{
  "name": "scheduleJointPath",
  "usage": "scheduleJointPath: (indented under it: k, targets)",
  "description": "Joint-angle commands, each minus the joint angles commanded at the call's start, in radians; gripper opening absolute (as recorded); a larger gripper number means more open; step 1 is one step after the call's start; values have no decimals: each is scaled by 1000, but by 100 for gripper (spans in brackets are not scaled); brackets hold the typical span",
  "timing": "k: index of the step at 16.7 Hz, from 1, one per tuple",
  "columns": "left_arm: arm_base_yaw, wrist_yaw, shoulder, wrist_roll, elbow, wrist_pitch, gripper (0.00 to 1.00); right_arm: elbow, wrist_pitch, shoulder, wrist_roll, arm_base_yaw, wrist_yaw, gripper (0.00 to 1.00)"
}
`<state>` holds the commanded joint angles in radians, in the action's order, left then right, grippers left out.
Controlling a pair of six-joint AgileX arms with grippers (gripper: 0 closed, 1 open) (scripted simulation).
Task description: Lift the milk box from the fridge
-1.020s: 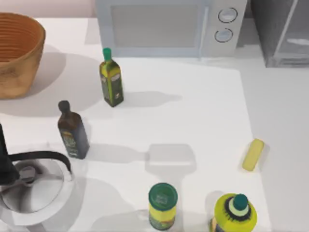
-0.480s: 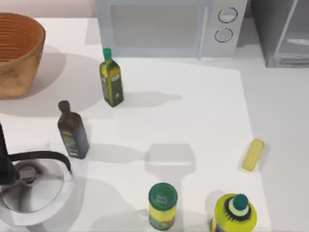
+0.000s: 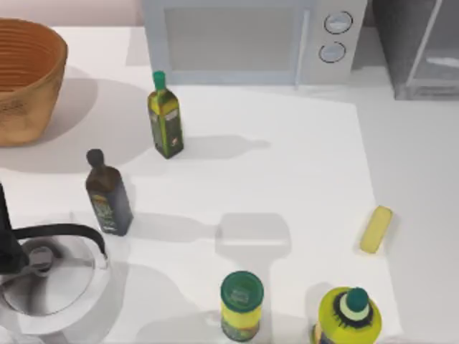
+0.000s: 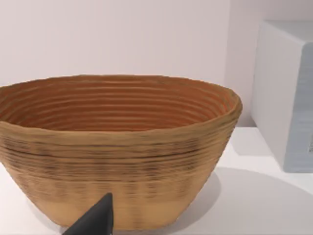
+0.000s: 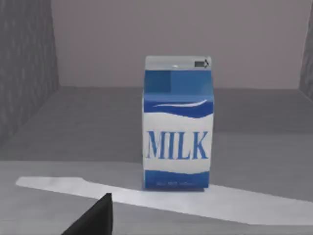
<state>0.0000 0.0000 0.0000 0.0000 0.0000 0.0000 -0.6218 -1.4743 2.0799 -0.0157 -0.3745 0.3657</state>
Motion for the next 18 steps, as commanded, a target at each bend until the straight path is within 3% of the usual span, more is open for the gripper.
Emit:
scheduleJointPath:
  k: [4, 8, 14, 18]
  targets:
    - [0, 0, 0, 0, 0, 0, 100, -271, 86, 142, 1, 86, -74, 100]
    - [0, 0, 0, 0, 0, 0, 100, -385, 161, 238, 7, 140, -166, 100]
    - [0, 0, 0, 0, 0, 0, 100, -401, 170, 248, 7, 138, -168, 100]
    - [0, 0, 0, 0, 0, 0, 100, -554, 250, 313, 8, 153, -182, 100]
